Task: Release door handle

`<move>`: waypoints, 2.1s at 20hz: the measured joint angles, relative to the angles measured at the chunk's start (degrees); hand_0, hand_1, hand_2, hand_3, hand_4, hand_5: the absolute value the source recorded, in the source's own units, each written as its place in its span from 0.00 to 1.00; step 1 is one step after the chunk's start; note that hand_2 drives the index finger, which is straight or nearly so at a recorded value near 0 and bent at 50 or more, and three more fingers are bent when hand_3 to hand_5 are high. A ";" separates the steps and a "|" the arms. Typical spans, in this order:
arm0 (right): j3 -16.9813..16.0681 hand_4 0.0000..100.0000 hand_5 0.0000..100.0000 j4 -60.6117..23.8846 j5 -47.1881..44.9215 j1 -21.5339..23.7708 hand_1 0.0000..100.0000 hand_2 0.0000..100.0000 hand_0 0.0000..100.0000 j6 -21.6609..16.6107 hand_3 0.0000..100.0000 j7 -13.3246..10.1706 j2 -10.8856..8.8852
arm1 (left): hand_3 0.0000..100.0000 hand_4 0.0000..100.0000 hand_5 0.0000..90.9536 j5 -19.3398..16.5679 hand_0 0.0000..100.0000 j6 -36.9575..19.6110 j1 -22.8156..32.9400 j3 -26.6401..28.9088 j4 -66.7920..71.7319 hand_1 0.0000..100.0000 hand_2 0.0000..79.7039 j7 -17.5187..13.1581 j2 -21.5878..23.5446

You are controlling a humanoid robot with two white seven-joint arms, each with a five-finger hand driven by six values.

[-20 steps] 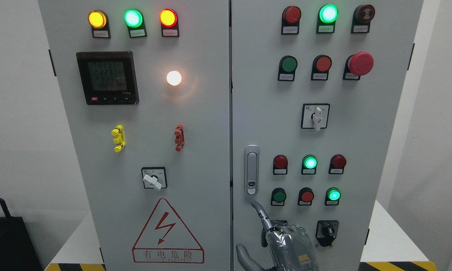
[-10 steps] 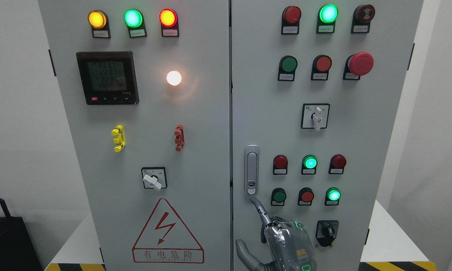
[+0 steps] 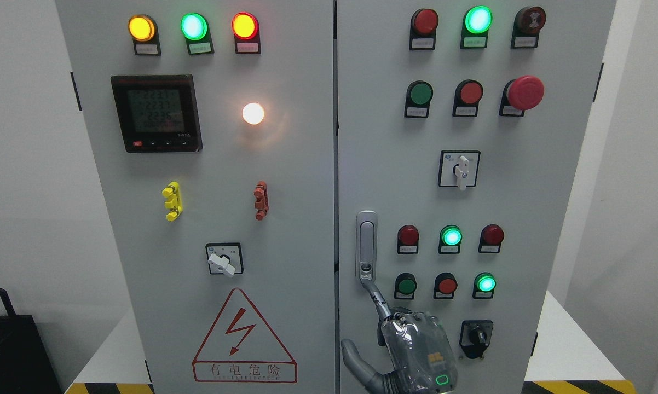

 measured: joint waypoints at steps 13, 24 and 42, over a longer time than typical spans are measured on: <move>-0.06 0.81 0.99 1.60 -0.15 -1.07 0.19 0.00 0.39 0.01 0.82 0.04 -0.02 | 0.00 0.00 0.00 0.00 0.12 0.00 0.00 0.00 0.00 0.39 0.00 0.00 0.00; -0.19 0.81 0.99 2.39 -0.46 -1.61 0.19 0.00 0.38 1.10 0.82 0.10 -0.02 | 0.00 0.00 0.00 0.00 0.12 0.00 0.00 0.00 -0.01 0.39 0.00 0.00 0.00; -0.09 0.83 0.99 3.26 -0.50 -1.70 0.19 0.00 0.39 1.71 0.86 -0.49 -0.03 | 0.00 0.00 0.00 0.00 0.12 0.00 0.00 0.00 -0.02 0.39 0.00 0.00 0.00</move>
